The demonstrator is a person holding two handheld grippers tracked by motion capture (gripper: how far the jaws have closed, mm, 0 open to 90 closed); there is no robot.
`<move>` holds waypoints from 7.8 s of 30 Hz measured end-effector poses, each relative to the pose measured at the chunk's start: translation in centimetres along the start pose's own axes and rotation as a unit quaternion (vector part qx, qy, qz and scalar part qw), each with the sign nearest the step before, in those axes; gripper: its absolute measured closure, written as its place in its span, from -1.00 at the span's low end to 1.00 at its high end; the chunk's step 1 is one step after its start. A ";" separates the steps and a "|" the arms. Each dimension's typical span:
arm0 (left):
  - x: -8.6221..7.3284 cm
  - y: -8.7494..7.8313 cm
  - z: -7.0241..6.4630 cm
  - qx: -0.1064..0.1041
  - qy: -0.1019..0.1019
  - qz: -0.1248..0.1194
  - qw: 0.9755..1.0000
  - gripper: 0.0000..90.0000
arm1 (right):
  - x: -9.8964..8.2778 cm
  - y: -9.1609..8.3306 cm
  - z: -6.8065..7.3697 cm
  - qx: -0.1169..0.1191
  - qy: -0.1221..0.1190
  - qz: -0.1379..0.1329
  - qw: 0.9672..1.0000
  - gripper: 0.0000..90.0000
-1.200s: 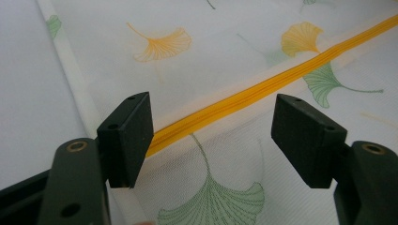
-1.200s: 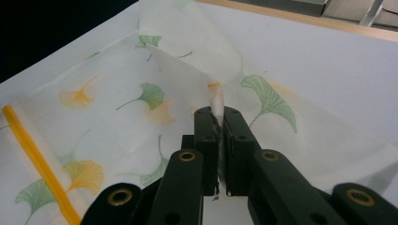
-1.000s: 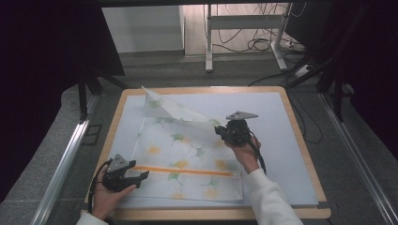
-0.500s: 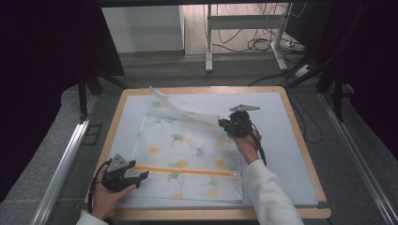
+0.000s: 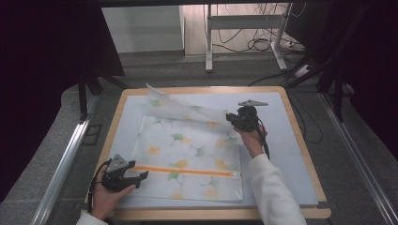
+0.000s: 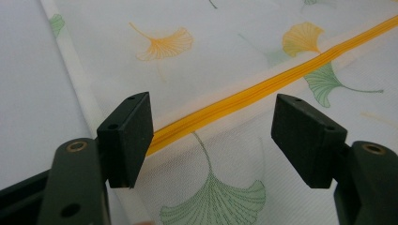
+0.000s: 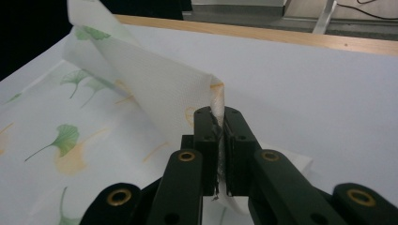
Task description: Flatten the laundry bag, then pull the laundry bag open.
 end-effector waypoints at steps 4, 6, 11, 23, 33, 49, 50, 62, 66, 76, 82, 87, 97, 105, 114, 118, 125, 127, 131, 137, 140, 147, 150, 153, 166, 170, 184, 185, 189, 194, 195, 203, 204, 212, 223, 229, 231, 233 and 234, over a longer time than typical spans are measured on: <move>-0.1 0.0 0.2 0.002 -0.003 0.001 1.000 -0.34 | 0.6 0.7 -1.2 -0.002 0.015 -0.004 1.000 0.87; -0.1 -0.1 0.3 0.003 -0.004 0.001 1.000 -0.34 | 0.7 1.1 -1.7 -0.006 0.017 -0.006 1.000 0.87; -0.2 -0.1 0.3 0.003 -0.005 0.001 1.000 -0.34 | 0.7 1.8 -3.0 -0.013 0.025 -0.005 1.000 0.79; -0.2 -0.2 0.2 0.002 -0.004 0.000 1.000 -0.34 | 1.4 -0.9 -4.1 -0.071 0.010 -0.028 0.997 0.11; -0.1 -0.2 0.2 -0.001 -0.002 -0.002 1.000 -0.35 | 0.0 -0.3 -0.7 0.000 -0.023 0.023 0.999 0.65; 0.5 -0.1 -0.7 -0.006 0.019 -0.015 1.000 -0.38 | -4.6 -6.5 2.9 0.043 -0.055 0.055 0.996 0.96; 0.6 0.0 -0.8 -0.007 0.021 -0.016 1.000 -0.38 | -5.1 -6.7 3.1 0.046 -0.057 0.059 0.996 0.96; 1.7 0.8 -1.9 -0.013 0.042 -0.016 0.999 -0.39 | -10.0 -9.3 5.3 0.073 -0.059 0.079 0.992 0.96; 2.1 1.2 -2.4 -0.015 0.050 -0.016 0.999 -0.39 | -11.6 -10.2 6.2 0.083 -0.056 0.083 0.992 0.96; 2.7 2.2 -3.1 -0.030 0.046 -0.010 0.998 -0.39 | -14.0 -12.6 8.7 0.109 -0.066 0.082 0.988 0.96; 3.2 2.7 -3.8 -0.037 0.047 -0.009 0.998 -0.40 | -15.5 -13.0 8.7 0.108 -0.062 0.100 0.987 0.95; 3.6 2.8 -4.7 -0.040 0.066 -0.010 0.997 -0.40 | -16.1 -13.8 8.6 0.106 -0.061 0.100 0.987 0.94; 5.4 3.7 -6.2 -0.050 0.087 -0.015 0.995 -0.40 | -17.3 -12.8 8.9 0.097 -0.079 0.125 0.984 0.94; 6.6 4.5 -7.8 -0.062 0.106 -0.014 0.992 -0.40 | -17.2 -12.5 8.7 0.093 -0.090 0.134 0.982 0.93; 8.2 6.4 -12.1 -0.087 0.156 -0.007 0.984 -0.40 | -17.2 -12.4 8.2 0.081 -0.098 0.140 0.982 0.93; 8.7 6.9 -13.5 -0.099 0.168 -0.005 0.981 -0.40 | -17.2 -12.3 8.1 0.078 -0.099 0.142 0.982 0.93; 9.2 7.6 -14.1 -0.106 0.166 -0.004 0.981 -0.40 | -17.3 -12.2 8.2 0.078 -0.103 0.146 0.981 0.93; 9.4 7.8 -14.3 -0.107 0.166 -0.004 0.980 -0.39 | -17.3 -12.2 8.2 0.078 -0.105 0.146 0.981 0.93; 9.7 8.2 -15.0 -0.113 0.169 -0.003 0.979 -0.38 | -17.2 -12.2 8.1 0.075 -0.103 0.145 0.981 0.93; 10.2 9.0 -16.2 -0.125 0.172 0.000 0.977 -0.37 | -17.3 -12.1 8.1 0.073 -0.106 0.147 0.981 0.93; 10.5 9.3 -16.5 -0.129 0.169 -0.001 0.977 -0.37 | -17.3 -12.1 8.0 0.071 -0.108 0.151 0.980 0.93; 10.9 10.0 -17.4 -0.134 0.171 0.003 0.976 -0.37 | -17.4 -11.9 7.7 0.064 -0.108 0.155 0.980 0.93; 11.0 10.3 -17.9 -0.137 0.175 0.004 0.975 -0.37 | -17.3 -12.0 7.6 0.064 -0.109 0.151 0.981 0.93; 11.2 10.3 -18.3 -0.148 0.169 0.002 0.975 -0.37 | -17.4 -11.9 7.6 0.064 -0.109 0.154 0.980 0.93; 11.7 11.4 -19.9 -0.143 0.197 0.001 0.970 -0.33 | -17.6 -11.6 7.8 0.067 -0.113 0.161 0.978 0.93; 11.9 11.9 -20.2 -0.146 0.194 0.004 0.970 -0.26 | -17.7 -11.6 7.9 0.067 -0.115 0.161 0.978 0.93; 12.3 14.2 -22.3 -0.181 0.198 0.020 0.963 -0.04 | -17.7 -11.6 7.9 0.069 -0.115 0.162 0.978 0.93; 12.2 14.4 -22.6 -0.185 0.191 0.020 0.964 -0.01 | -17.7 -11.6 7.9 0.069 -0.115 0.162 0.978 0.93; 12.1 14.9 -22.8 -0.188 0.192 0.030 0.963 0.05 | -17.7 -11.6 7.9 0.070 -0.116 0.162 0.977 0.93; 12.0 15.5 -22.7 -0.186 0.192 0.037 0.963 0.10 | -17.7 -11.6 7.9 0.071 -0.115 0.163 0.977 0.93; 12.0 15.6 -22.6 -0.185 0.196 0.041 0.962 0.12 | -17.7 -11.6 7.9 0.072 -0.114 0.163 0.977 0.93; 11.7 16.2 -23.1 -0.191 0.212 0.061 0.956 0.31 | -17.7 -11.6 7.9 0.073 -0.113 0.163 0.977 0.93; 11.7 16.2 -23.1 -0.193 0.211 0.062 0.956 0.38 | -17.7 -11.6 7.9 0.074 -0.113 0.163 0.977 0.93; 11.7 16.2 -22.8 -0.193 0.201 0.069 0.958 0.78 | -17.7 -11.6 7.8 0.074 -0.114 0.164 0.977 0.93; 11.8 16.3 -23.1 -0.178 0.199 0.067 0.961 0.89 | -17.7 -11.6 7.8 0.074 -0.116 0.164 0.977 0.93; 11.9 16.3 -22.9 -0.168 0.198 0.069 0.963 1.00 | -17.7 -11.6 7.8 0.073 -0.117 0.164 0.977 0.92; 11.9 16.4 -22.9 -0.169 0.193 0.068 0.964 1.00 | -17.6 -11.6 7.8 0.072 -0.118 0.164 0.977 0.92; 11.9 16.4 -23.0 -0.169 0.192 0.067 0.964 1.00 | -17.6 -11.5 7.7 0.071 -0.117 0.164 0.977 0.92; 11.9 16.4 -23.0 -0.169 0.192 0.067 0.964 1.00 | -17.5 -11.5 7.7 0.068 -0.114 0.164 0.977 0.92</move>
Point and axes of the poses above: each handheld gripper's, and its own axes: y roughly forward along the jaws, x roughly out of its top, z roughly to its left, the point moved 7 cm from there along y, roughly forward along the jaws, and after that the axes turned 2 degrees about z, right-handed, at the moved point
